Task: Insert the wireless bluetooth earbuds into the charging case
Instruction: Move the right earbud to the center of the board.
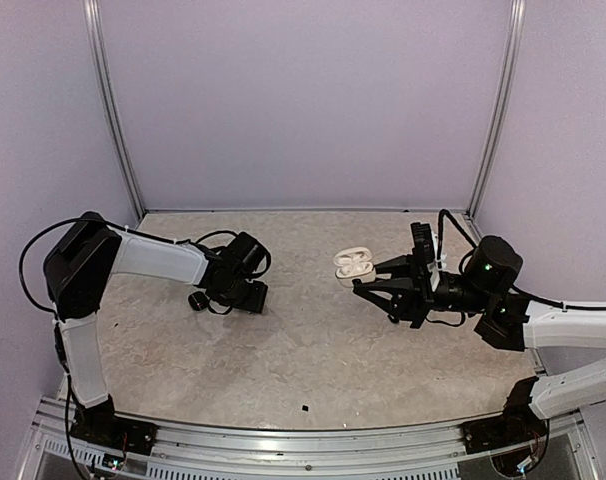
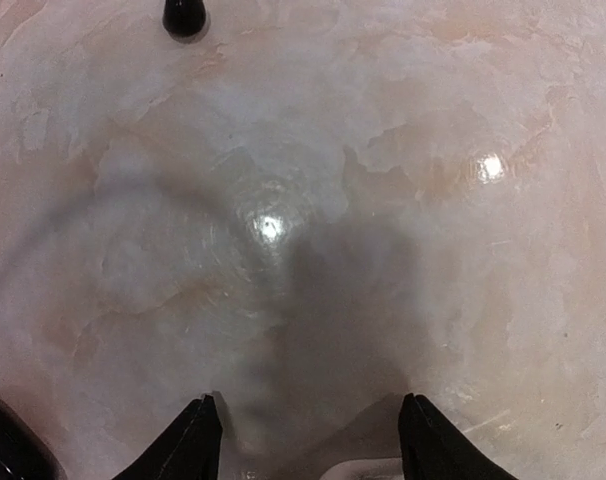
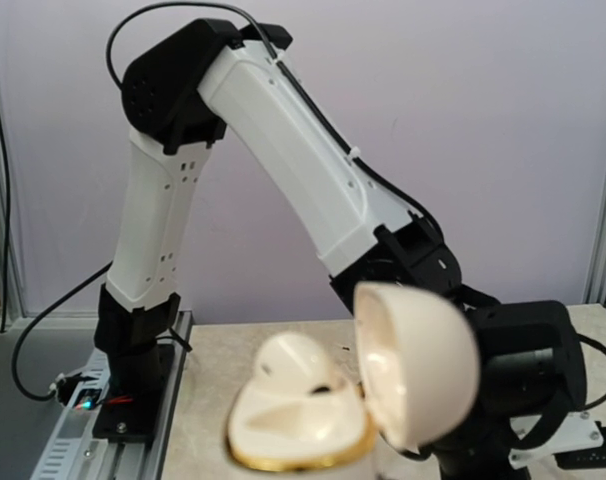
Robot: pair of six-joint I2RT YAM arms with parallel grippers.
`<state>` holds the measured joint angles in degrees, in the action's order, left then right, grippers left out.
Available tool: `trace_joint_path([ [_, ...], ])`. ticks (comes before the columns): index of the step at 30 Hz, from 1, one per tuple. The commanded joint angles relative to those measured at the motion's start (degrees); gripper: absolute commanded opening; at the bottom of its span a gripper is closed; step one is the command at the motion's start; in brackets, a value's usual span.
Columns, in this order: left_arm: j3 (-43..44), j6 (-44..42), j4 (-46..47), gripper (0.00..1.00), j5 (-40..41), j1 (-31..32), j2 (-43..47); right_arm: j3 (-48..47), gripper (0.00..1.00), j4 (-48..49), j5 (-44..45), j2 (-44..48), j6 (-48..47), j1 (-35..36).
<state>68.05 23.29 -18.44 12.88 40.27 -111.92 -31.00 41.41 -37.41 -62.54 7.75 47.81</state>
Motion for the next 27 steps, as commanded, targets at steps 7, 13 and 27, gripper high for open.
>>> trace_joint_path([
  [7, -0.60, 0.21, -6.71, 0.63, 3.64, 2.41, 0.17, -0.50, 0.00, -0.86, 0.31, 1.86, -0.71, -0.67],
  [13, -6.42, 0.99, -7.76, 0.66, 3.28, 1.59, 4.27, -0.35, 0.00, -1.01, 0.71, 2.23, -0.67, -0.57],
  [27, -6.54, -2.81, -5.75, 0.61, -5.32, -0.74, 10.53, -1.42, 0.00, -1.17, 0.07, 1.05, -0.70, -0.63],
])
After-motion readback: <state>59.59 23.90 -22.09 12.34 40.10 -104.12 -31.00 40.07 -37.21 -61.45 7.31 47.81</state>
